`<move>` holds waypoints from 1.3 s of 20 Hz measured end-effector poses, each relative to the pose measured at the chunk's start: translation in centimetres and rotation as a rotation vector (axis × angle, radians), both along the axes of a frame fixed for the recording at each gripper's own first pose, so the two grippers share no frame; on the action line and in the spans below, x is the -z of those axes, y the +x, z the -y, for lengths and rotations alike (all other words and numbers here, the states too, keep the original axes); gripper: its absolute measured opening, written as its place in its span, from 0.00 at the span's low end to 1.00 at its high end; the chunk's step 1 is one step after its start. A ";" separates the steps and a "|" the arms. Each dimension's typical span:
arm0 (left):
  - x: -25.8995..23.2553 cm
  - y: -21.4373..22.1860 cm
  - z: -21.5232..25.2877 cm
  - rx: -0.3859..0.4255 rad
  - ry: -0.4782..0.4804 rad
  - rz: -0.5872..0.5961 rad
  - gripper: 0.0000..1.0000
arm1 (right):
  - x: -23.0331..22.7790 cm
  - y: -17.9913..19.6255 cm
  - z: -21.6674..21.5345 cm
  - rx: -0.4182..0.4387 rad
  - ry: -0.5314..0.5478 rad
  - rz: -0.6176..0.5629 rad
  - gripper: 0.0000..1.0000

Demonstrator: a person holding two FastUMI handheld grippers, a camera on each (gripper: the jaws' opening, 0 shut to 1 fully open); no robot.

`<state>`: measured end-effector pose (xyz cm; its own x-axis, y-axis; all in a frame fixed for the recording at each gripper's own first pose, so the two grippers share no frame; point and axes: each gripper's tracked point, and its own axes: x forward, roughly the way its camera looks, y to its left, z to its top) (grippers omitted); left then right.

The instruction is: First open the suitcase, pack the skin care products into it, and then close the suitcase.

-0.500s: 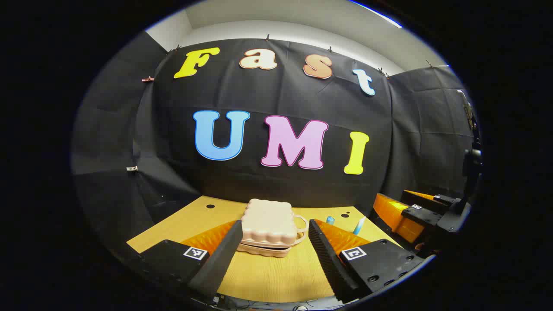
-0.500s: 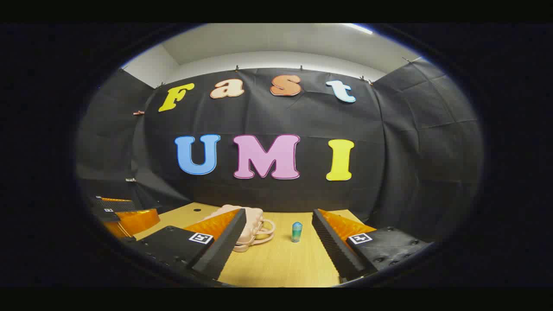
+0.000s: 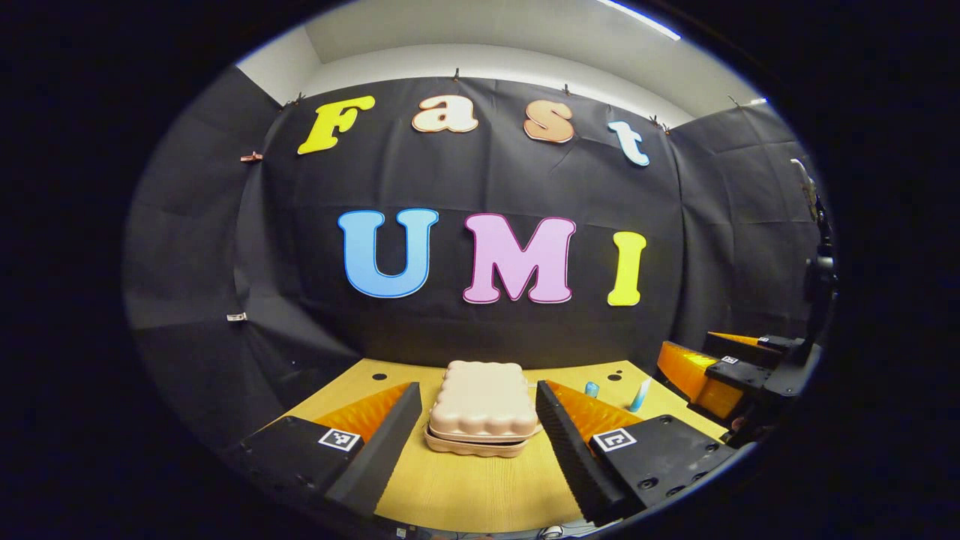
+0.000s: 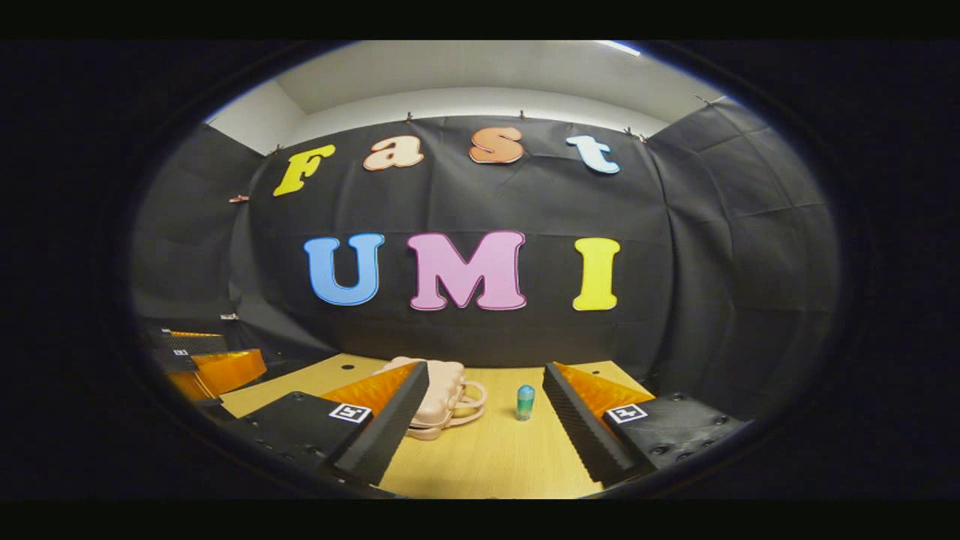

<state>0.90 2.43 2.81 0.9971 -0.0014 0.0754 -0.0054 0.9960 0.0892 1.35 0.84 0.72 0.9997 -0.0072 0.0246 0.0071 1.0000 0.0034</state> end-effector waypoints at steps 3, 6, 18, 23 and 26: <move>-0.4 1.3 -1.2 -0.011 0.044 0.014 0.97 | -0.2 0.6 0.6 0.016 -0.040 0.014 0.97; -0.9 2.7 -1.1 0.026 -0.004 0.017 0.96 | 0.0 0.9 1.4 0.030 -0.036 0.002 0.97; 1.5 13.7 6.3 0.164 -0.033 -0.109 0.96 | 1.5 4.7 7.8 0.125 -0.039 -0.050 0.96; 5.5 21.7 11.7 0.228 -0.060 -0.241 0.96 | 3.1 8.4 11.5 0.145 -0.037 -0.086 0.92; 9.1 26.7 14.8 0.242 -0.077 -0.347 0.97 | 5.3 11.1 13.4 0.146 -0.008 -0.132 0.96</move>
